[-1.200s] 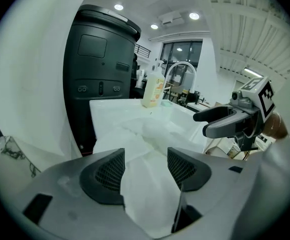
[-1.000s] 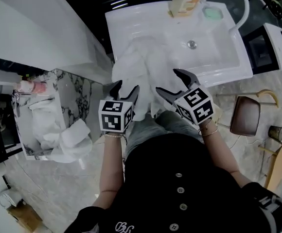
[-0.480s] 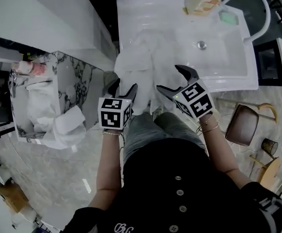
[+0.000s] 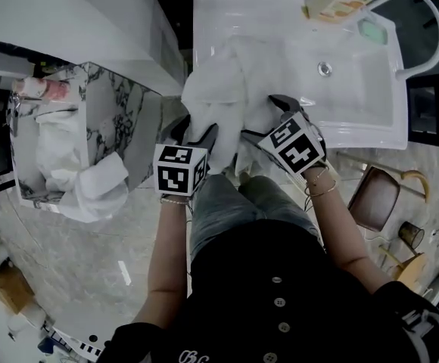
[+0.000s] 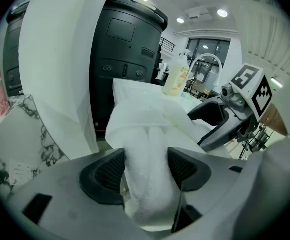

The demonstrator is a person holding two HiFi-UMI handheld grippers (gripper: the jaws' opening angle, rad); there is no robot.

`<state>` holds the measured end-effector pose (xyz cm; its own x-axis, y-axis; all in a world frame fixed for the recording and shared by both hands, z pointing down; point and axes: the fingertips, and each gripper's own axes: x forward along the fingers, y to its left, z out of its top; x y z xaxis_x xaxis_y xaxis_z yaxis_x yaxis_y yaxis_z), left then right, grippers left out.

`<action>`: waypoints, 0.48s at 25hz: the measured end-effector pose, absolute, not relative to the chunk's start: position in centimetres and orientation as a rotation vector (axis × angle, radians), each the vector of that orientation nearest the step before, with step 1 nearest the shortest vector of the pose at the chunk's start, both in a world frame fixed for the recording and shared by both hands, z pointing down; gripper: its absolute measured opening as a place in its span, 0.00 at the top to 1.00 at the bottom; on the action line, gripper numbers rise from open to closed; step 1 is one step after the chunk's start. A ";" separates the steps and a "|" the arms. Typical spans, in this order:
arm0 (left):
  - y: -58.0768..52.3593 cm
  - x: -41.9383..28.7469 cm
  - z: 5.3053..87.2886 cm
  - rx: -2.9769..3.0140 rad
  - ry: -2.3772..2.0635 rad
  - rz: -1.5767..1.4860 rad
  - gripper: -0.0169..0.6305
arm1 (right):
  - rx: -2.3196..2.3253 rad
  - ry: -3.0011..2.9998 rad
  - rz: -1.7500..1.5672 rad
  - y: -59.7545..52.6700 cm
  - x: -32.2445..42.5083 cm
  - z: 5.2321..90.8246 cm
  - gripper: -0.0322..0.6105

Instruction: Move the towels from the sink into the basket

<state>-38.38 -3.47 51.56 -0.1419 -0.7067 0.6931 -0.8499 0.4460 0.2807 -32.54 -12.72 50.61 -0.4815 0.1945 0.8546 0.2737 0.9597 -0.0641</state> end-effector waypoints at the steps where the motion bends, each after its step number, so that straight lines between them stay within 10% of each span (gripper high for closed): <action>1: -3.5 -38.4 51.6 1.312 -1.898 0.222 0.59 | -0.337 -2.066 -0.107 -12.7 -32.6 51.0 0.29; 12: -3.8 -38.3 52.0 1.321 -1.881 0.144 0.59 | -0.381 -1.907 -0.018 -12.4 -33.1 53.0 0.29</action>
<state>-38.35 -3.84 52.04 -0.1194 -0.7355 0.6669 -0.8282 0.4443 0.3416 -33.11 -12.36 52.99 -0.3129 0.2536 0.9153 0.2704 0.9476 -0.1701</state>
